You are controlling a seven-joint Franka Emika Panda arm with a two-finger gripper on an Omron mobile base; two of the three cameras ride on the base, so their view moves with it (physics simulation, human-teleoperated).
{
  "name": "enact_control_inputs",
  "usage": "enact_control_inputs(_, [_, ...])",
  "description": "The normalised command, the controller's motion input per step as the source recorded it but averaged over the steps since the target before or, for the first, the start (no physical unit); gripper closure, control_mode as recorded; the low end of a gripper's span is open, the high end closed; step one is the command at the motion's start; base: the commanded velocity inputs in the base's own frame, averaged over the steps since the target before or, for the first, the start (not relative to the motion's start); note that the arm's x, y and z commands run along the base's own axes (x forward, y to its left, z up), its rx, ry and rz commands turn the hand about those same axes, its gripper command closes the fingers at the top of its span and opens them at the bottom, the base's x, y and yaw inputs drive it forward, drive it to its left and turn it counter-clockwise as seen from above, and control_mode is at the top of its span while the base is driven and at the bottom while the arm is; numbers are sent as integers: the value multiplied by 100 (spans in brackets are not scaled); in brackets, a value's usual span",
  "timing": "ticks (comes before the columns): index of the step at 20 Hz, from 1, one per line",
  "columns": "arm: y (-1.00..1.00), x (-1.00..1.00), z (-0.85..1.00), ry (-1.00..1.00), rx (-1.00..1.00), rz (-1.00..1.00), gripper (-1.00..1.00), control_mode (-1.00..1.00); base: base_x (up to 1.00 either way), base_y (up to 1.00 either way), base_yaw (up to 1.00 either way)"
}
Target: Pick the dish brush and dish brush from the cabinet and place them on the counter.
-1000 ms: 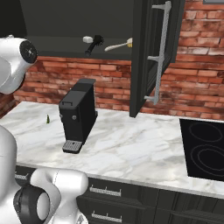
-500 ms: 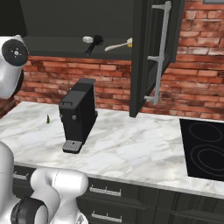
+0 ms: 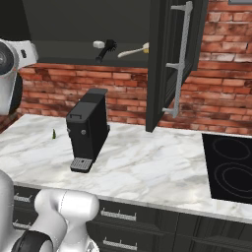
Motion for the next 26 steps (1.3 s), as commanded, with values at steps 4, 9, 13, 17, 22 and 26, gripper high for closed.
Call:
enact_control_inputs(4, [-45, 0, 4, 1, -3, -23, -100, -100, 0, 0, 0])
enact_control_inputs(9, [-46, 0, 4, 2, -4, -19, -100, -100, 0, 0, 0])
enact_control_inputs(13, [-47, 0, 4, 4, -3, -18, -100, -100, 0, 0, 0])
enact_control_inputs(17, [-45, 0, 1, 5, -2, -16, -100, -100, 0, 0, 0])
enact_control_inputs(22, [-41, 0, 1, 4, 0, -14, -100, -100, 0, 0, 0])
enact_control_inputs(26, [-37, 0, 0, 7, 0, -12, -100, -100, 0, 0, 0])
